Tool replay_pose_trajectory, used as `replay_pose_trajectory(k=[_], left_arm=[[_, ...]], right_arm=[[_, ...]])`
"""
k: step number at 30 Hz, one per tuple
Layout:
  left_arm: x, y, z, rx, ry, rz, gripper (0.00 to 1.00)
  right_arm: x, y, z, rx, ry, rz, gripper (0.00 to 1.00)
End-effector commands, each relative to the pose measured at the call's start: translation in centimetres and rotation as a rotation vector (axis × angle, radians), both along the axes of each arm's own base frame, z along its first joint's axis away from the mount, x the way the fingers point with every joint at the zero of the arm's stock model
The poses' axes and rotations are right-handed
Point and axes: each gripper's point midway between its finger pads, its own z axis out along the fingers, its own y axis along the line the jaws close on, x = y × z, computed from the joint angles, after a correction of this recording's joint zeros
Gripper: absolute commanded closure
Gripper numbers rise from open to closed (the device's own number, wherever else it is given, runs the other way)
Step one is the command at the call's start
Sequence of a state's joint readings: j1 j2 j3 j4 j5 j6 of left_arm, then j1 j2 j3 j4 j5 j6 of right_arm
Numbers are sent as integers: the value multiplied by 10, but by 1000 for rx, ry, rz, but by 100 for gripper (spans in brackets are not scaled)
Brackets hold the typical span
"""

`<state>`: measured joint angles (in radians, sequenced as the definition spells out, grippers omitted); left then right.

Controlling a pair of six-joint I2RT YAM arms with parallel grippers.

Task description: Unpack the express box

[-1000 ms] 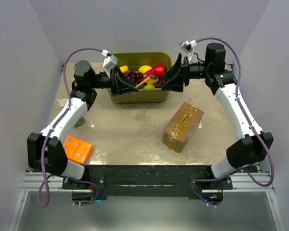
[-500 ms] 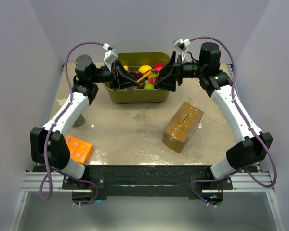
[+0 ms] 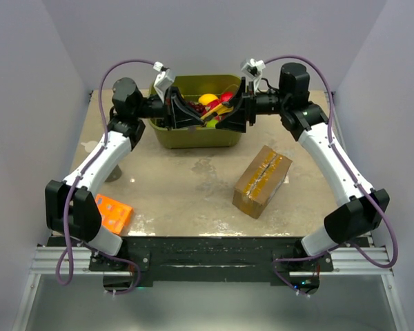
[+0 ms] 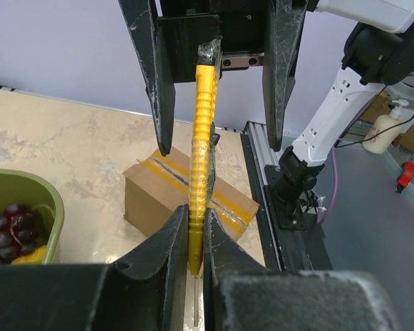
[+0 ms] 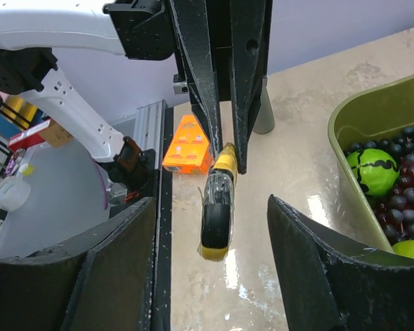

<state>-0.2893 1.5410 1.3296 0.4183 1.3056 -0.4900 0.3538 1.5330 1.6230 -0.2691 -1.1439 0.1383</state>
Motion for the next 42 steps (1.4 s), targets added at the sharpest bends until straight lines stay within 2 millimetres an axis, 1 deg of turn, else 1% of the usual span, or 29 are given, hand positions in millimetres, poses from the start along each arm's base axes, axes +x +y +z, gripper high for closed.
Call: replay_pose_trajectory(k=[1,7,14,18,24,27,28,33,34,35,38,39,42], left_arm=[[-2,-2,19,-21,-47,-15,100],[2,-4,18,-23,-34,-10,100],[-2,-12,15,-20,-27,-37,100],[-5,-16,16,-18,-27,-52,100],[-4,-18,15,-18,-24,-50,100],[-3,-19,15,-17,-21,-52,100],[-2,-19,15,-17,-22,-52,100],[-2,-21,12,-14,-14,-58,100],[-2,-21,12,-13,-12,-58,100],[-2,-22,11,-13,-11,-59,100],[0,-22,8,-9,-5,-57,100],[0,-22,8,-9,-8,-55,100],[3,-23,5,-3,-2,-50,100]], right_arm=[[-5,5,18,20,-86,32,34],[-11,10,16,22,-88,65,43],[-8,13,16,23,-84,61,51],[-7,15,14,24,-77,64,58],[-5,17,15,27,-75,66,64],[-5,17,14,27,-71,67,69],[-5,17,13,26,-68,69,73],[-5,18,13,26,-67,75,83],[-6,18,14,28,-67,81,86],[-8,18,15,30,-68,90,91],[-7,19,17,34,-61,89,98],[-8,19,20,38,-60,88,100],[-5,20,27,50,-30,65,100]])
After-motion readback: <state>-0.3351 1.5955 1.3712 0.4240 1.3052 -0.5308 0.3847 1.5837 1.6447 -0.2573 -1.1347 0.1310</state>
